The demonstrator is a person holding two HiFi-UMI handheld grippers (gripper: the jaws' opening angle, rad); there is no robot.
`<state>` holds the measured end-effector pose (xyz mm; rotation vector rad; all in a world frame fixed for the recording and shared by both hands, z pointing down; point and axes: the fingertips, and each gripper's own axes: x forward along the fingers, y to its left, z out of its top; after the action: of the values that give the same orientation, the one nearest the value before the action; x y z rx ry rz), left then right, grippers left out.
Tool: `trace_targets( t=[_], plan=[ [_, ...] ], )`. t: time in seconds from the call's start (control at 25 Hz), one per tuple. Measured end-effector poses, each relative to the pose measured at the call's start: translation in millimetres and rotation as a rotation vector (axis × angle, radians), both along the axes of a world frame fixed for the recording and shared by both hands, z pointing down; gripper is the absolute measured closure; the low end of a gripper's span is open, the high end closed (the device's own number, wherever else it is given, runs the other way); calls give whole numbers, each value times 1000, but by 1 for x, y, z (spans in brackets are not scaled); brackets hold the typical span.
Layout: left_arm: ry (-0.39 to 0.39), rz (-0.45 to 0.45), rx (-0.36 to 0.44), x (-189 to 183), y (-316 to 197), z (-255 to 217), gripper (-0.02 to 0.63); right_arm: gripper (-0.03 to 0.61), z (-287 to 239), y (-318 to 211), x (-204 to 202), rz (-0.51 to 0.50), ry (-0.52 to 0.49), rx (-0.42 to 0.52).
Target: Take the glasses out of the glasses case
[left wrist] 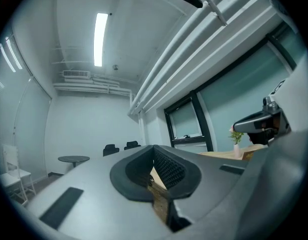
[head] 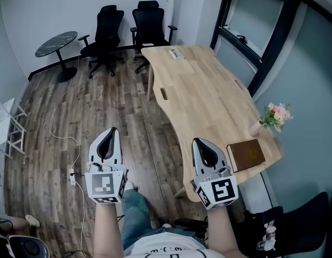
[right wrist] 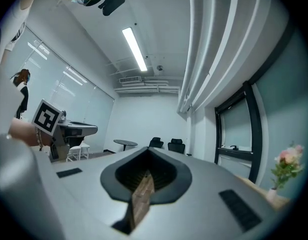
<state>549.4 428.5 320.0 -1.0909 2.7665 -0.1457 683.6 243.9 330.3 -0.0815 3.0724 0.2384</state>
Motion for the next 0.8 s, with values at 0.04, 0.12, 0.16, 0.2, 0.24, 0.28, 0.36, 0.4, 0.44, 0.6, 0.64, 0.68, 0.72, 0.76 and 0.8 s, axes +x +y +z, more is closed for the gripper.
trace_targets(
  t=[0.04,0.12,0.16,0.2,0.24,0.28,0.36,0.4,0.44,0.6,0.64,0.68,0.72,0.76,0.8],
  plan=[
    [3,7,0,-19,-2,3,597,568,3,-2,-17,8,5,0],
    [10,21,2,-63,-7,9,597,568,9,-7,-58,27,11,-5],
    [11,31,2,-88,-10,11,597,568,11,-9,-81,37,12,-10],
    [9,44,0,-113,-14,11,597,568,12,-11,-106,45,14,-12],
    [6,60,-3,-138,-19,10,597,568,12,-11,-132,51,15,-6],
    [1,78,-8,-164,-23,9,597,568,9,-10,-158,54,15,7],
    [-11,111,-23,-214,-31,5,597,568,0,-9,-209,64,9,39],
    [-18,125,-31,-238,-34,2,597,568,-4,-10,-232,74,3,47],
    [-27,139,-37,-260,-37,-2,597,568,-9,-12,-253,87,-4,48],
    [-29,172,-28,-329,-51,-10,597,568,-21,-22,-323,127,-24,44],
    [-20,176,-26,-344,-56,-7,597,568,-20,-26,-338,135,-23,44],
    [-14,182,-26,-358,-61,-4,597,568,-18,-32,-351,144,-19,39],
    [-11,190,-28,-371,-68,-2,597,568,-14,-39,-364,154,-14,30],
    [-9,197,-32,-384,-75,1,597,568,-10,-48,-377,165,-8,19],
    [-8,203,-34,-397,-82,3,597,568,-6,-57,-390,176,-2,11]
  ],
)
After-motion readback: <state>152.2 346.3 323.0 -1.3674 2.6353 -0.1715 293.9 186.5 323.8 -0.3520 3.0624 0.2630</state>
